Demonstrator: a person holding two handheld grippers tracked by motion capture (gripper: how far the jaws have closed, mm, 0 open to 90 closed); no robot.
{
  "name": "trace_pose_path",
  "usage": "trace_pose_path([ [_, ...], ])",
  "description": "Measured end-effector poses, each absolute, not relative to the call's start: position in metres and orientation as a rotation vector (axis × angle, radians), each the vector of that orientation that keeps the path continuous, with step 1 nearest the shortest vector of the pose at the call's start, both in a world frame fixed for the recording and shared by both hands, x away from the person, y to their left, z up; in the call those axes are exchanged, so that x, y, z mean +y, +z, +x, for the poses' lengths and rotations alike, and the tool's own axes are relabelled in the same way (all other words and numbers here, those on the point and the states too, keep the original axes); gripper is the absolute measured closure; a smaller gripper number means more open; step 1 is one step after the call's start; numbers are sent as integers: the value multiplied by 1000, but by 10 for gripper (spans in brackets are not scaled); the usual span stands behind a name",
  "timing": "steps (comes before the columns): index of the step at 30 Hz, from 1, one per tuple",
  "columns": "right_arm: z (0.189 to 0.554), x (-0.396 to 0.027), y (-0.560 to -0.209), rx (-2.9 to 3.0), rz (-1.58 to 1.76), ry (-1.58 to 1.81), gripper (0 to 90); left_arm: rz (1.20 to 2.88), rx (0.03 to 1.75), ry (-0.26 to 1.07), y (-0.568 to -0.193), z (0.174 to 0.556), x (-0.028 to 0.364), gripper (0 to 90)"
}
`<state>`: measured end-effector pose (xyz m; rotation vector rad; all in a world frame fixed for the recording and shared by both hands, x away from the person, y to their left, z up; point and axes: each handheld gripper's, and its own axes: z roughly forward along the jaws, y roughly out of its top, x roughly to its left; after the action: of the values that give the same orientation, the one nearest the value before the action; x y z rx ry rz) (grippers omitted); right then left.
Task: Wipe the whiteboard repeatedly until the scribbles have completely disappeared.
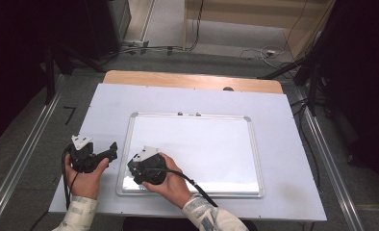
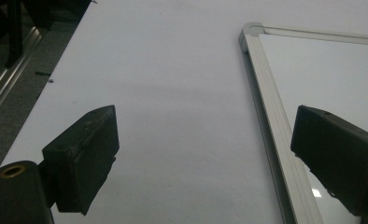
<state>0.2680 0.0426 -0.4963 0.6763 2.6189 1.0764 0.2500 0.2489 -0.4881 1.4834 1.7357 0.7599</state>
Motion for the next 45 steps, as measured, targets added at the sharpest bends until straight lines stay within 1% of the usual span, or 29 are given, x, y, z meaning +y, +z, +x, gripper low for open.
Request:
trace_pose_path([
  [6,276,45,-496,2605,718,1068,393,1481,1735,763,-487,249,249,86],
  [21,313,52,-495,2557,805,1040,393,1480,1738,764,-487,248,250,85],
  [34,360,54,-492,2503,910,1014,392,1478,1730,757,-488,249,251,85],
  [40,366,51,-491,2500,955,1021,392,1474,1735,754,-488,250,253,86],
  [45,359,51,-483,2487,943,1058,392,1474,1735,755,-488,250,253,86],
])
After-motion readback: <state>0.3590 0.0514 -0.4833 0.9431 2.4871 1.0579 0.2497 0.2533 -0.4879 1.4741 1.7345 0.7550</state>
